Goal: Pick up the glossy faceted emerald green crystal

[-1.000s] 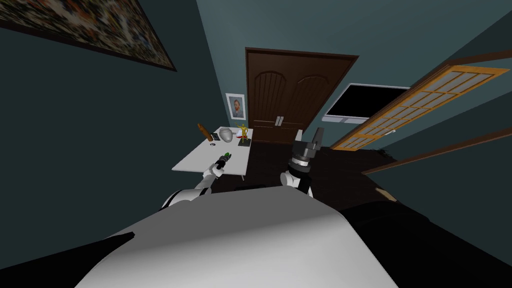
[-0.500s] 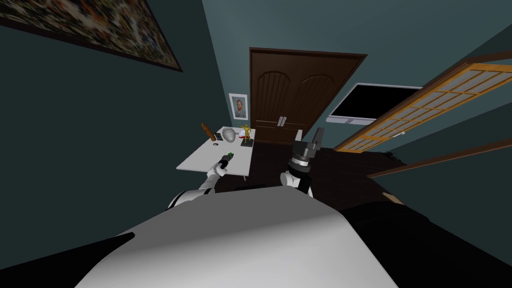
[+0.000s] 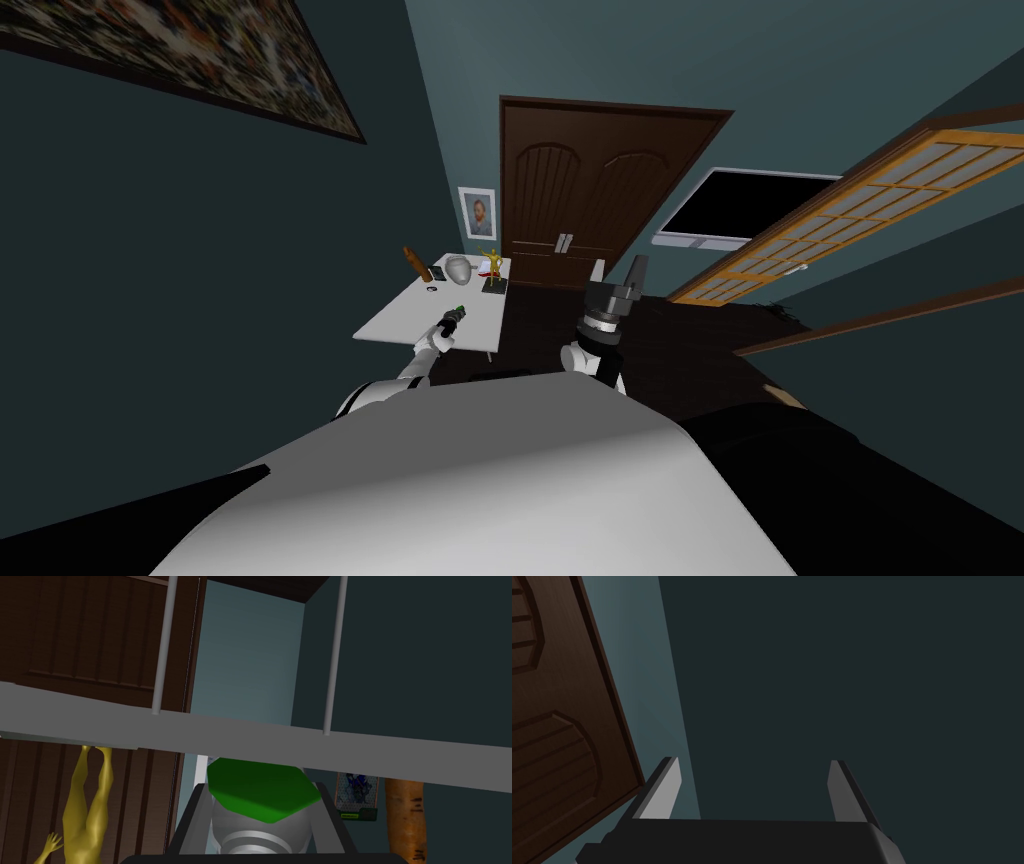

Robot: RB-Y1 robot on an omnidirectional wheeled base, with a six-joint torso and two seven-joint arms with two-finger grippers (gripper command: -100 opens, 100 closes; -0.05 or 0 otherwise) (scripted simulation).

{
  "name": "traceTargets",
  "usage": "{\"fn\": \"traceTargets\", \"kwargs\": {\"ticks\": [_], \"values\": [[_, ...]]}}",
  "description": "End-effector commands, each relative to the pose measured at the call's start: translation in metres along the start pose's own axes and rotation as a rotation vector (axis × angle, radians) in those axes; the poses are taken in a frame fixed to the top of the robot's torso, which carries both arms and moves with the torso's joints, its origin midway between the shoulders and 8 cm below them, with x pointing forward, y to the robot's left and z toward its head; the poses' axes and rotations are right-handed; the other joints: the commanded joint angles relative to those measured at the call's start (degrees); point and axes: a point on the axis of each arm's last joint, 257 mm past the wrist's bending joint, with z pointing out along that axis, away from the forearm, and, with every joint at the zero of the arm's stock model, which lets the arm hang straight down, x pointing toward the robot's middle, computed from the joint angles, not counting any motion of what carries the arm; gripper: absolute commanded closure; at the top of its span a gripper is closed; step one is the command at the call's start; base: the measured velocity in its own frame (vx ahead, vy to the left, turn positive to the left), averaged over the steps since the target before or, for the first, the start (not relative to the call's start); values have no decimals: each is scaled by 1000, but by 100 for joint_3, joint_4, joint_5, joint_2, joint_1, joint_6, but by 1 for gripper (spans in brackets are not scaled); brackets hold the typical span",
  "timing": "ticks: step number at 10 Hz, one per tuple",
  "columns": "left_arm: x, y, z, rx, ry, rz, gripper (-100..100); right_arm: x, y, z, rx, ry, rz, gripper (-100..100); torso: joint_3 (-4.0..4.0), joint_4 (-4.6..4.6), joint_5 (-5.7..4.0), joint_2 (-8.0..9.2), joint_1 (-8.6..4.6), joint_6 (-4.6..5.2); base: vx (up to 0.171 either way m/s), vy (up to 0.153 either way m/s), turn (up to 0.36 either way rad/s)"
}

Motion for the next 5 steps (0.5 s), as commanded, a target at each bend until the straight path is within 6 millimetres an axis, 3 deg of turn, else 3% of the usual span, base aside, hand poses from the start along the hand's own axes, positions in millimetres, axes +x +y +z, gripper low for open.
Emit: {"fn": "traceTargets", "kwargs": {"ticks": [1, 2, 3, 4, 5], "values": [[0, 0, 0, 0, 0, 0, 100, 0, 0, 0, 0, 0, 0, 0, 0, 0, 0, 0, 0, 0, 0, 0, 0], [0, 0, 0, 0, 0, 0, 0, 0, 0, 0, 0, 0, 0, 0, 0, 0, 0, 0, 0, 0, 0, 0, 0], [2, 12, -1, -4, 5, -1, 100, 0, 0, 0, 0, 0, 0, 0, 0, 0, 0, -1, 0, 0, -28, -44, -65], [2, 25, -2, -5, 10, 16, 100, 0, 0, 0, 0, 0, 0, 0, -3, -6, 2, 1, -11, 5, -33, -88, -114], [2, 25, -2, -7, 7, -6, 100, 0, 0, 0, 0, 0, 0, 0, -9, -17, 5, 0, -24, 7, -23, -71, -34]]}}
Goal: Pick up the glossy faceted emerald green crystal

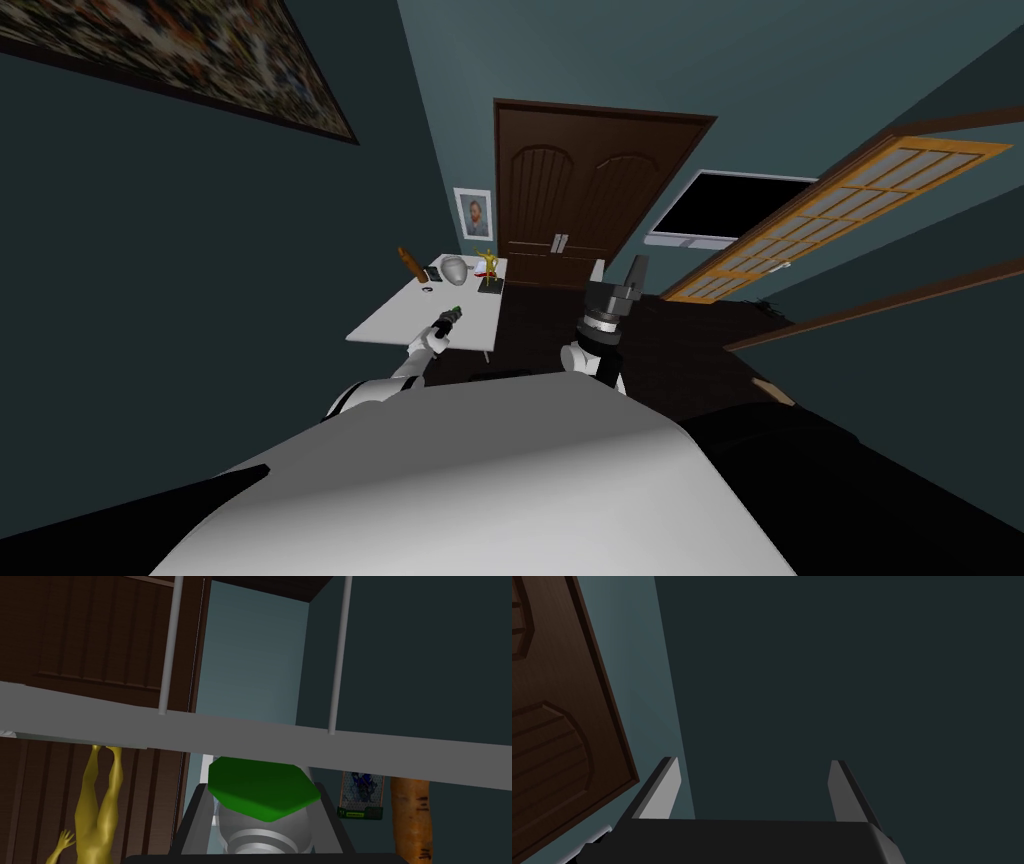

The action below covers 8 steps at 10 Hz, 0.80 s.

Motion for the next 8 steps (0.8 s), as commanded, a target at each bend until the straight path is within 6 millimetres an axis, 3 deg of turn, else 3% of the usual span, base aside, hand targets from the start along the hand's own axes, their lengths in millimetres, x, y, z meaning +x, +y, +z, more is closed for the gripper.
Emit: {"fn": "traceTargets", "kwargs": {"ticks": [1, 2, 5, 6, 7, 8], "values": [[2, 15, -2, -5, 9, 3, 100, 0, 0, 0, 0, 0, 0, 0, 0, 0, 0, 0, 0, 0, -32, -69, -51], [2, 16, -2, -7, 7, -15, 100, 0, 0, 0, 0, 0, 0, 0, -1, -2, 1, 1, 3, -1, -24, -49, -43], [0, 46, -6, -20, 9, -11, 100, 0, 0, 0, 0, 0, 0, 0, -10, -12, 8, -9, 10, 1, -16, -53, -62], [-1, 46, -6, -22, 7, -24, 100, 0, 0, 0, 0, 0, 0, 0, -11, -13, 9, -9, 10, 2, -21, -41, -33], [-2, 62, -8, -31, 8, -16, 100, 0, 0, 0, 0, 0, 0, 0, -10, -11, 9, -8, 14, 0, -17, -54, -80], [-3, 62, -9, -32, 6, -29, 100, 0, 0, 0, 0, 0, 0, 0, -11, -12, 8, -10, 12, 0, -18, -46, -19]]}}
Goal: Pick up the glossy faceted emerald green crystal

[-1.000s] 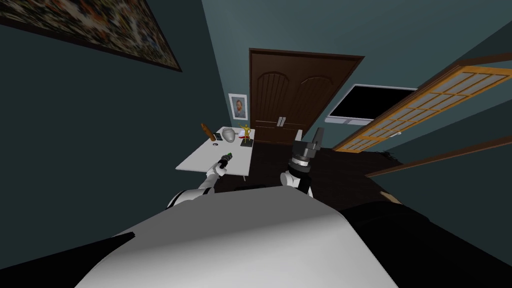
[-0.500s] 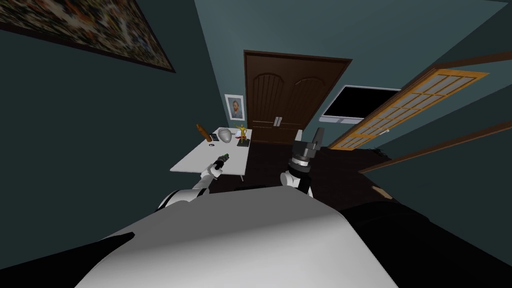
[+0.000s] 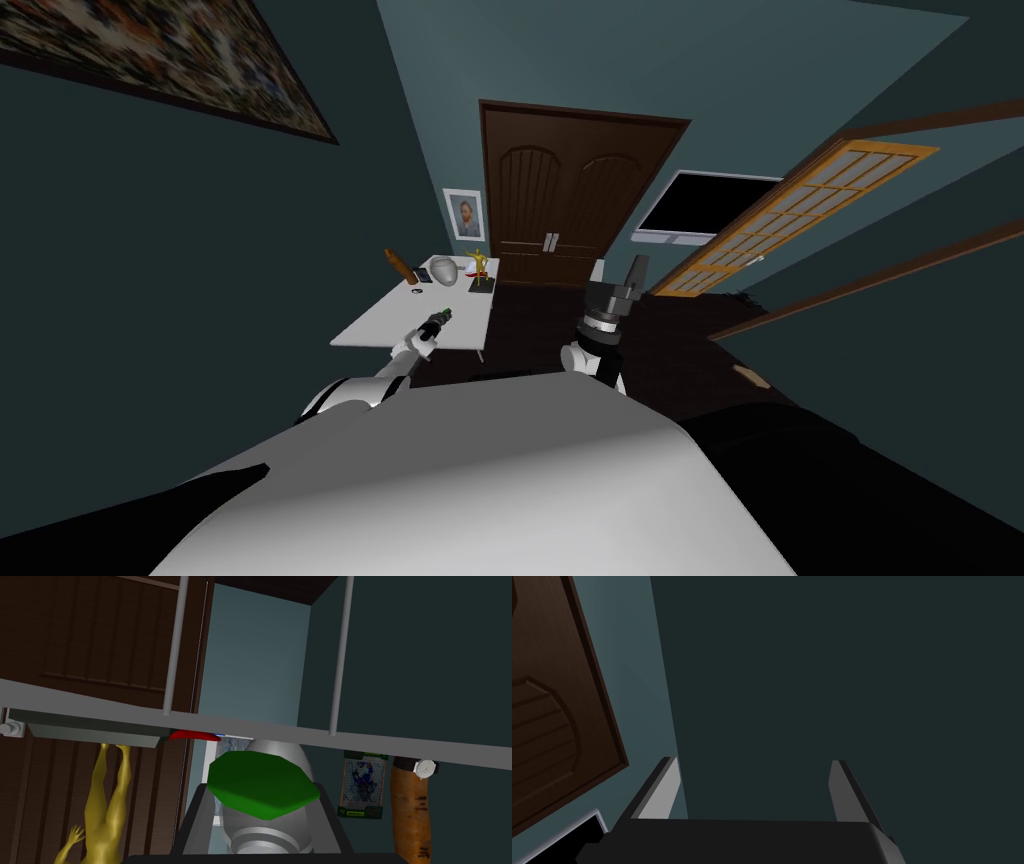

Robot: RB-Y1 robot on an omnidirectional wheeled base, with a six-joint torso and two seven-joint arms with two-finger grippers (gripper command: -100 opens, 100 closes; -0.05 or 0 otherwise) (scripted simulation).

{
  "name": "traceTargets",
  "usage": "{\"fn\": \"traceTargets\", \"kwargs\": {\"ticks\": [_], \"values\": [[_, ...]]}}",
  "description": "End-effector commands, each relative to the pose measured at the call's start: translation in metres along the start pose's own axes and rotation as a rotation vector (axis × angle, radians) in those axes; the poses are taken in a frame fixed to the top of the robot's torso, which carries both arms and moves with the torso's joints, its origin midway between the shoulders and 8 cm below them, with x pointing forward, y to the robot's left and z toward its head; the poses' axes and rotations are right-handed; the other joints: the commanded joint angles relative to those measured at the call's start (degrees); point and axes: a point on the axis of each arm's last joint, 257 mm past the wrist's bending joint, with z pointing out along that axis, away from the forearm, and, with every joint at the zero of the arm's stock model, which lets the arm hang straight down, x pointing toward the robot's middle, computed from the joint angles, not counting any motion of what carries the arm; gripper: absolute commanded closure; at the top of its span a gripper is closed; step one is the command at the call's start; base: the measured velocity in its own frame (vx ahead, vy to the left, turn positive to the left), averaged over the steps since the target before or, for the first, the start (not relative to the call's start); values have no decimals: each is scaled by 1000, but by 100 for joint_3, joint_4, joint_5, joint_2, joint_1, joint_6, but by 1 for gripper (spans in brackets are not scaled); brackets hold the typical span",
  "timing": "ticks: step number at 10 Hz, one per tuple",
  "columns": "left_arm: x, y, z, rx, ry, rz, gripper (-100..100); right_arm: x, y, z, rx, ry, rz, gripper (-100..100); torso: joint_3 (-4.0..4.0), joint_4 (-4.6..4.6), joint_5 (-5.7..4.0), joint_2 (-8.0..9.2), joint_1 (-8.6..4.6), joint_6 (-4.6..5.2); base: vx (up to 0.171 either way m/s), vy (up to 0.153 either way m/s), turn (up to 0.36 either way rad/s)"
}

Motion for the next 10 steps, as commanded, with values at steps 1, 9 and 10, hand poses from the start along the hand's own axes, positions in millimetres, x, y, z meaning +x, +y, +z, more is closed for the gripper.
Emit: {"fn": "traceTargets", "kwargs": {"ticks": [1, 9, 10], "values": [[-3, 18, -3, -12, -1, 3, 100, 0, 0, 0, 0, 0, 0, 0, 0, 0, 0, 0, 0, 0, -25, -60, -65], [-16, 69, -12, -56, -16, -16, 100, 0, 0, 0, 0, 0, 0, 0, 1, 1, -3, -1, -3, -2, -15, -47, -43], [-16, 70, -13, -56, -17, -16, 0, 0, 0, 0, 0, 0, 0, 0, 0, 2, 0, -3, 6, 0, 0, 0, 0]]}}
